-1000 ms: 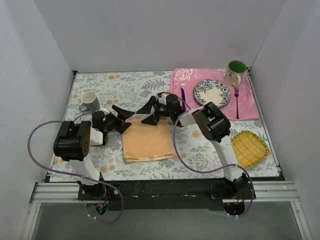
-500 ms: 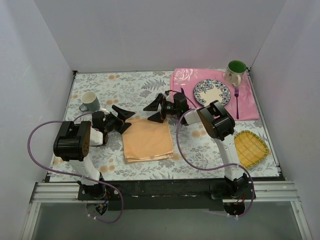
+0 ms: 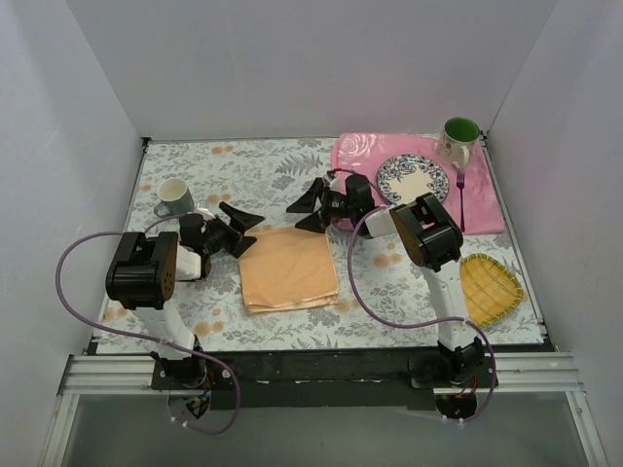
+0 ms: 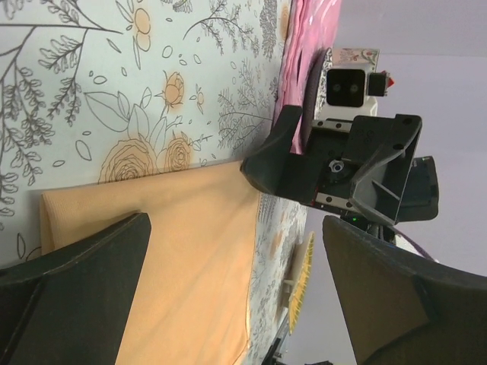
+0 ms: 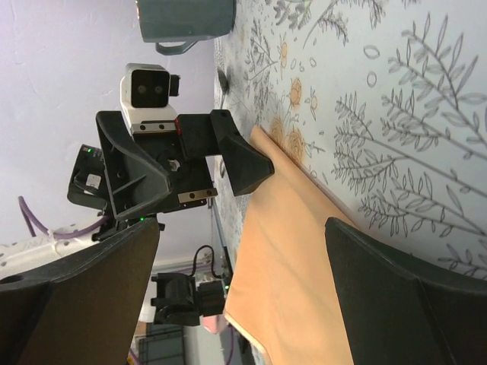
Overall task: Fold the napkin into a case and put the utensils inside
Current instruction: Smooth out the square-folded napkin at the center of the board.
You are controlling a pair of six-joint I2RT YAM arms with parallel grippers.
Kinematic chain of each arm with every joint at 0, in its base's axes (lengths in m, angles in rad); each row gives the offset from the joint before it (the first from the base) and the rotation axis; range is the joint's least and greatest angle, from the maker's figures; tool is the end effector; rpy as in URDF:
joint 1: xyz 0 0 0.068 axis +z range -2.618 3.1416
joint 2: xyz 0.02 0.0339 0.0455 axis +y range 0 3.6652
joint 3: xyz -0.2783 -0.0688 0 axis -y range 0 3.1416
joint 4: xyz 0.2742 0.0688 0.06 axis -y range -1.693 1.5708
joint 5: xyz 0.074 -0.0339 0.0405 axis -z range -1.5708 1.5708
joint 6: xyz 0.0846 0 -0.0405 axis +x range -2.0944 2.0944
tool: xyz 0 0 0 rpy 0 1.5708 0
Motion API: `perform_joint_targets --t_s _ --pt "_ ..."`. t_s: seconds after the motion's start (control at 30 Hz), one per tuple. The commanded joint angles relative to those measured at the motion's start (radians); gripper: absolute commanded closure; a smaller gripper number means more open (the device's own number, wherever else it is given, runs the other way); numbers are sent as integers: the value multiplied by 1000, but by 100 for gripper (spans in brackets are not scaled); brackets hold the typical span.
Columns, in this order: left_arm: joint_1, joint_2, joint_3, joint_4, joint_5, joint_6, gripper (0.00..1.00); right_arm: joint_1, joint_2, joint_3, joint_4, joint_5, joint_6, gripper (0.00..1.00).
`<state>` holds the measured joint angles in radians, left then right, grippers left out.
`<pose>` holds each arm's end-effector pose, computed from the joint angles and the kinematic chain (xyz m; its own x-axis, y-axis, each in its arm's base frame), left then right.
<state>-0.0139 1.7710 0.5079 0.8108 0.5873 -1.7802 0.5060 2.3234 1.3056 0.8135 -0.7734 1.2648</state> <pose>0.3448 -0.0517 0.0800 -0.4079 -0.8087 0.4239 -0.5334 -0.1656 -0.8295 0.4411 0.3120 0.0875 -0.9547 0.2510 -0.1598 -0.1155 0.1824 0.9764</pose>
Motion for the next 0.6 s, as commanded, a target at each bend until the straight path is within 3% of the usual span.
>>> perform_joint_targets --t_s 0.0,0.1,0.27,0.33,0.43,0.57 --pt "12 1 30 16 89 64 2 -6 -4 81 -47 -18 -134 1" --pt "12 -119 43 4 302 167 2 18 -82 87 -25 -58 -139 1" --pt "112 -361 98 -445 630 515 2 80 -217 14 -91 -92 -180 1" --pt "143 -401 126 -627 651 677 2 107 -246 -21 -99 -93 -203 1" --pt "181 -441 110 -638 658 650 2 157 -233 -60 -126 -92 -217 1" --pt "195 -466 61 -536 646 532 2 195 -182 -57 -111 -81 -194 1"
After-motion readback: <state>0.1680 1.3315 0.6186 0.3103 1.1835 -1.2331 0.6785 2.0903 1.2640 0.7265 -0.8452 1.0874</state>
